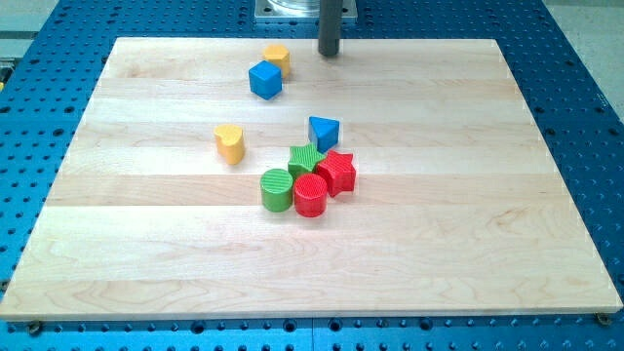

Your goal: Move the hexagon diagonally to the heart

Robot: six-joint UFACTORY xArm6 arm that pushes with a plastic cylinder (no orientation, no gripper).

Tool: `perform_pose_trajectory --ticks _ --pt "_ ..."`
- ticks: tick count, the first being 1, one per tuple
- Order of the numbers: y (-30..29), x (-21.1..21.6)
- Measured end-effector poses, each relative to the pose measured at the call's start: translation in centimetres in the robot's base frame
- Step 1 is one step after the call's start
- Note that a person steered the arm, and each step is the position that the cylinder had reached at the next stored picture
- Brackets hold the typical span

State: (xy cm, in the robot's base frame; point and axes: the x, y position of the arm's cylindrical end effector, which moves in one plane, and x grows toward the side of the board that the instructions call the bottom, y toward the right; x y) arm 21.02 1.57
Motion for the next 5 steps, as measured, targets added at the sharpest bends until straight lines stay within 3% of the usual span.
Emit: perform_pose_trajectory --ticks 3,4,5 --pt "-9.4 0.0" --pt "-7.5 2.6" --pt "-4.9 2.4"
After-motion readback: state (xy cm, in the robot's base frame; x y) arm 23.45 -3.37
